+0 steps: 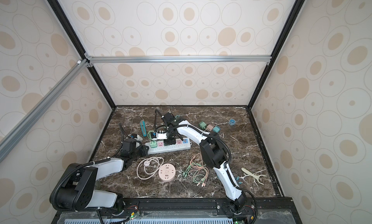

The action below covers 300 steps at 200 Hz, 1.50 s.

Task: Insert the plug
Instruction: 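Press the teal charger down into the socket with the right gripper, then open the right gripper and lift it off the plugged teal charger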

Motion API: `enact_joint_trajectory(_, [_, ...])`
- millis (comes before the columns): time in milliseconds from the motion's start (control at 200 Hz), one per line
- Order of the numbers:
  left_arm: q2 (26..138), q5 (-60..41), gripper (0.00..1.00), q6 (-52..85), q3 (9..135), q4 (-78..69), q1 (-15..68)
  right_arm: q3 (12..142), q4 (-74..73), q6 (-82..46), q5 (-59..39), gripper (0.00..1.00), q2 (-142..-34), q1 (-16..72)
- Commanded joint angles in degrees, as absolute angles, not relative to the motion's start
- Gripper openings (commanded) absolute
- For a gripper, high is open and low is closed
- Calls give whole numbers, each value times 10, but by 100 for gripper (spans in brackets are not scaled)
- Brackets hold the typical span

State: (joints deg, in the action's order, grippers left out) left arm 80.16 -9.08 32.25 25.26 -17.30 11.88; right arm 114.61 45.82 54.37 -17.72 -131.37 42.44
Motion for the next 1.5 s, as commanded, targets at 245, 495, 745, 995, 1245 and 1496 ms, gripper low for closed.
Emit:
enact_joint_trajectory(245, [795, -90, 31, 310, 259, -172, 114, 1147, 482, 565, -136, 1, -1363, 429])
enact_joint_trajectory(495, [781, -90, 31, 308, 259, -165, 114, 1146, 489, 574, -104, 1, -1375, 431])
enact_joint_trajectory(745, [768, -87, 32, 308, 257, -146, 114, 1147, 494, 562, -112, 2, -1372, 432])
enact_joint_trajectory(995, [724, -85, 34, 309, 257, -113, 114, 1144, 490, 541, -121, 12, -1352, 432])
enact_joint_trajectory(1245, [663, -81, 39, 304, 261, -58, 113, 1116, 450, 509, -151, 26, -1311, 432])
enact_joint_trajectory(1496, [623, -80, 45, 310, 266, -26, 113, 1107, 425, 479, -158, 40, -1279, 432])
